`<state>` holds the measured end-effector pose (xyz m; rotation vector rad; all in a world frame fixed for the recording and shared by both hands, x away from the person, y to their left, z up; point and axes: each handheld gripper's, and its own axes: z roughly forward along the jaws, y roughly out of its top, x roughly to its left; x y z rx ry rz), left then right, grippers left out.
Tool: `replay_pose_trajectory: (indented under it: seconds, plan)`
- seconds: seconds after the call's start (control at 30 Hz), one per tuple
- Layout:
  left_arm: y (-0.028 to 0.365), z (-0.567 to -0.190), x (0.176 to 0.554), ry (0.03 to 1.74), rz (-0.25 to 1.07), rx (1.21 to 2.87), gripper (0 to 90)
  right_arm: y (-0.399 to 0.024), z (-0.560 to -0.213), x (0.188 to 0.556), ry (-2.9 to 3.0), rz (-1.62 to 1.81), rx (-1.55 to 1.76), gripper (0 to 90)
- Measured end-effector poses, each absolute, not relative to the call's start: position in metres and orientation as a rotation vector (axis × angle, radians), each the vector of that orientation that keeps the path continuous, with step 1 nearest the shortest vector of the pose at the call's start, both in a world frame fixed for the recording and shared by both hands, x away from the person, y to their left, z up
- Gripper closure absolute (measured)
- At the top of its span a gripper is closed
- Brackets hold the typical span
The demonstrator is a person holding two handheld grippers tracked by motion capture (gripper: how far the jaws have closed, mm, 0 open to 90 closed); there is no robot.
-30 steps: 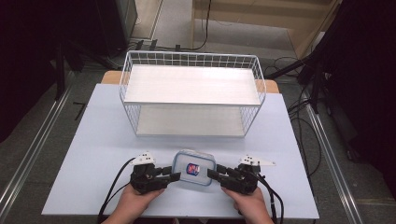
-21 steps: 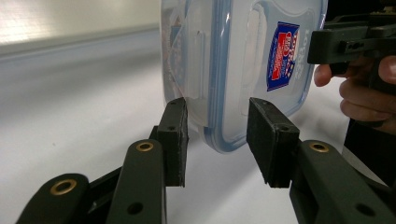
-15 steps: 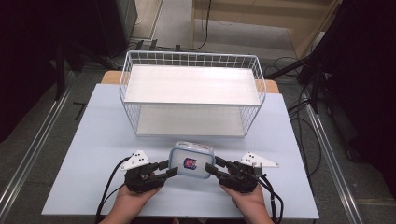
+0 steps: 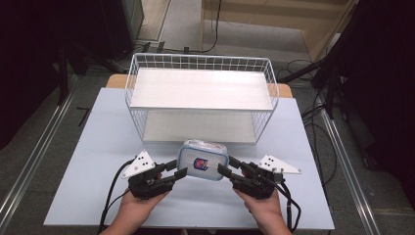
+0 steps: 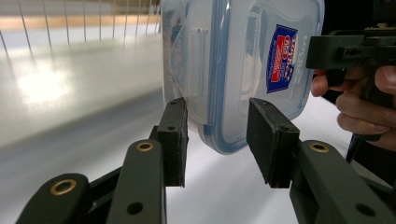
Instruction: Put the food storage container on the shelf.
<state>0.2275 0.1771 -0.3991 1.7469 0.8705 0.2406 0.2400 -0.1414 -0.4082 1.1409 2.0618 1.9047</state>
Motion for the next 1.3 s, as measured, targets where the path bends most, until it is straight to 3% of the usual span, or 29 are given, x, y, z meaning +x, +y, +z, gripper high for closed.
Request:
replay_pose_trajectory:
  seconds: [0.57, 1.3]
  plan:
    - [0.174, -0.351, 0.248, 0.808, 0.304, 1.67, 59.8, -0.144, -0.354, 0.259, 1.928, 1.981, 1.015, 55.6]
    - [0.175, -0.312, 0.285, 0.842, 0.24, 1.609, 59.8, -0.145, -0.306, 0.296, 1.877, 2.046, 1.002, 56.8]
